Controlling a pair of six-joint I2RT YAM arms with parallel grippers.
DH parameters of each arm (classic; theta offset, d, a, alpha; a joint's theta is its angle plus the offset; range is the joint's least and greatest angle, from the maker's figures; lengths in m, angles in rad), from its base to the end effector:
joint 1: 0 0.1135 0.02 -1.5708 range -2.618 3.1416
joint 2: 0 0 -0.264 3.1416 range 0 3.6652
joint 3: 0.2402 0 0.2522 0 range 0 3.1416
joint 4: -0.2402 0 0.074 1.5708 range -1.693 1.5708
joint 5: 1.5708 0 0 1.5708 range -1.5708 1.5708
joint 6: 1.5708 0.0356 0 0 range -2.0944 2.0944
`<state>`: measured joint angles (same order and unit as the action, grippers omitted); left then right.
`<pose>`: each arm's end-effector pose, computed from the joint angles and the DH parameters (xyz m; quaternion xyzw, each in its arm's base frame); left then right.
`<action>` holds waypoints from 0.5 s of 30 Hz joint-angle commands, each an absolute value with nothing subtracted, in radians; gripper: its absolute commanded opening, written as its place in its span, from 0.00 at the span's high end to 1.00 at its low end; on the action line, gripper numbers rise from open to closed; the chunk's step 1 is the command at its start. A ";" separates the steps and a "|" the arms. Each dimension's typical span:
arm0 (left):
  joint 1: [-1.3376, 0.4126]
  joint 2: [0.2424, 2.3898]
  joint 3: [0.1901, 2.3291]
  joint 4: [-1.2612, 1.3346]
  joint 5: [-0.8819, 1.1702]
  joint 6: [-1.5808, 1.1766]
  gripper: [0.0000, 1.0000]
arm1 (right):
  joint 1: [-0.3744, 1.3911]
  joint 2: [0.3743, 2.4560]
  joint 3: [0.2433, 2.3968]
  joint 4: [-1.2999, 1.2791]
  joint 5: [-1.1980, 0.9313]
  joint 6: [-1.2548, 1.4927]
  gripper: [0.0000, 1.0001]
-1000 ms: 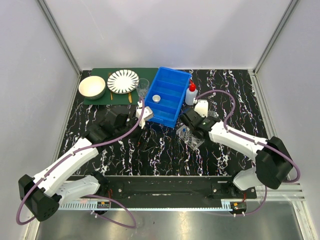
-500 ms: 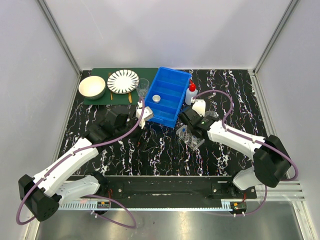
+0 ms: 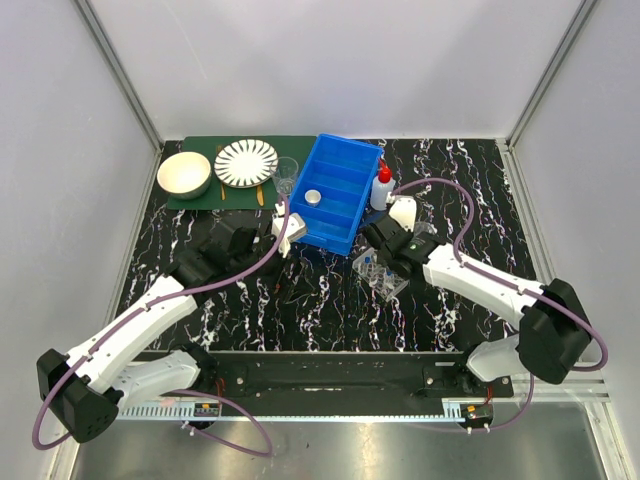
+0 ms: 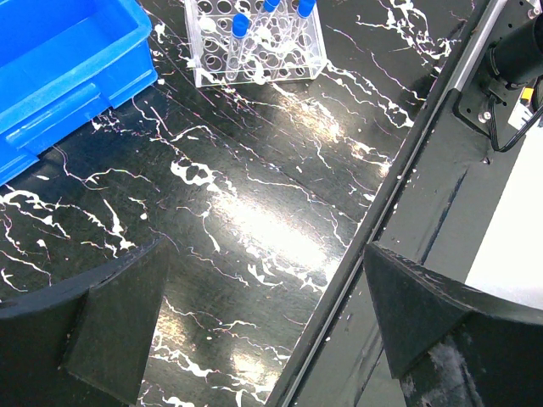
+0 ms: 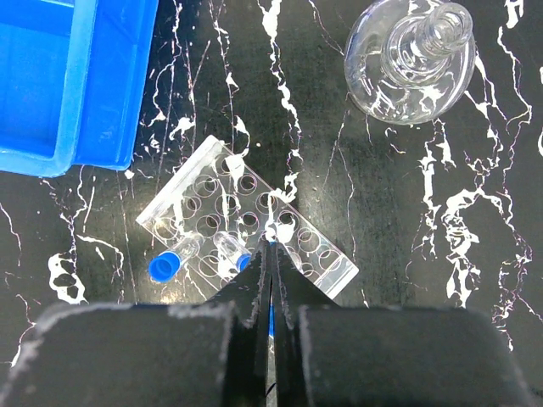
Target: Organize the chemistry lab equipment
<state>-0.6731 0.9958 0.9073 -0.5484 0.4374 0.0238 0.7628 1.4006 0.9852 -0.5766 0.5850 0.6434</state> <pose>0.1557 -0.1434 0.3100 0.3894 0.7859 -0.3238 0.3547 0.2162 0.1795 0.2429 0.0274 0.9210 -0.0341 0.3871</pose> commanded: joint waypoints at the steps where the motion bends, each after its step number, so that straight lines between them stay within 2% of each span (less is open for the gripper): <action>1: -0.676 0.974 0.910 -0.525 0.431 0.020 0.01 | 0.758 1.368 1.008 -0.604 0.623 0.644 1.00; 8: -0.676 0.974 0.910 -0.526 0.434 0.018 0.01 | 0.758 1.286 0.973 -0.681 0.626 0.695 1.00; 12: -0.676 0.976 0.910 -0.525 0.436 0.018 0.01 | 0.756 1.210 0.919 -0.736 0.597 0.753 0.79; 15: -0.676 0.976 0.911 -0.526 0.434 0.017 0.01 | 0.756 1.148 0.879 -0.787 0.581 0.817 0.72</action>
<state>-0.6731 0.9958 0.9073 -0.5495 0.4374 0.0238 0.7628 1.2198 0.9253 -0.7052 0.5823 0.7174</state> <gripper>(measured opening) 0.984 0.241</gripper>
